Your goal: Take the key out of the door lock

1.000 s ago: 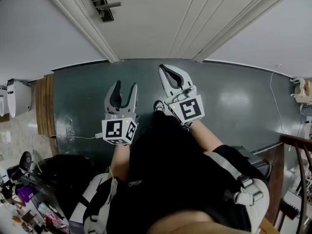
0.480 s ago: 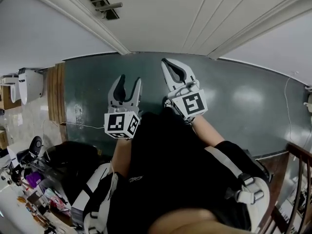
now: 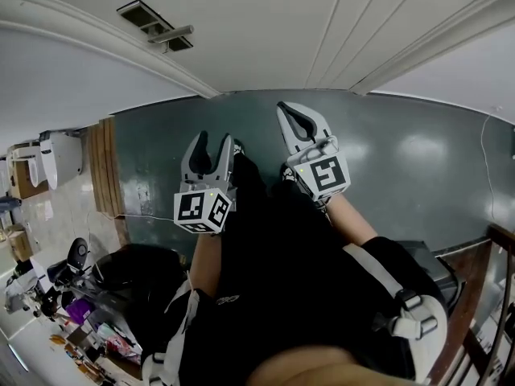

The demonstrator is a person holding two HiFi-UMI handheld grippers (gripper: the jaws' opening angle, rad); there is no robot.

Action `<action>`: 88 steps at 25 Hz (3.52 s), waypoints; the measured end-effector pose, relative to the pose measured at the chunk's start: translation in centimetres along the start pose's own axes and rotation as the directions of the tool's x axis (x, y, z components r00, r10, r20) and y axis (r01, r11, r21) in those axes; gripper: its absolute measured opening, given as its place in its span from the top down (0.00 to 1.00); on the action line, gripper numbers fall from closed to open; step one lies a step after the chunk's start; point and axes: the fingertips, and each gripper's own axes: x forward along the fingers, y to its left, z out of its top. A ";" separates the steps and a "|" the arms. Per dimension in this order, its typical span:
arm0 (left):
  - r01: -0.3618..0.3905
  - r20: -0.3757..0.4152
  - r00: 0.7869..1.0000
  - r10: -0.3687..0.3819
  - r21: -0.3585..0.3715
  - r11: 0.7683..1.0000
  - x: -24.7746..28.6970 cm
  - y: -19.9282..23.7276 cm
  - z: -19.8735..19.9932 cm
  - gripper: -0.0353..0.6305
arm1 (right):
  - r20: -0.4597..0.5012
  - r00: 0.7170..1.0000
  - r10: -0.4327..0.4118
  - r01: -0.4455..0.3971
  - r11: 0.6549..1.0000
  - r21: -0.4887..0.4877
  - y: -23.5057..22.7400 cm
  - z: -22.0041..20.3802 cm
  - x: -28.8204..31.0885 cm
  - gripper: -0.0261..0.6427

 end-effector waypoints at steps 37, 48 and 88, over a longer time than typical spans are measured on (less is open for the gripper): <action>0.293 -0.060 0.950 -0.306 -0.160 0.943 15.0 23.9 5.7 0.62 | -0.122 0.988 -0.095 0.082 0.990 -0.111 7.5 2.6 27.5 0.95; 0.211 0.012 0.976 -0.218 -0.307 0.928 17.6 25.2 4.8 0.62 | -0.122 0.992 -0.028 0.013 0.993 -0.120 6.6 3.4 28.7 0.95; 0.143 0.167 0.986 0.002 -0.849 0.508 24.7 29.5 4.2 0.85 | -0.115 0.992 -0.047 0.040 0.997 -0.062 4.6 3.1 29.2 0.95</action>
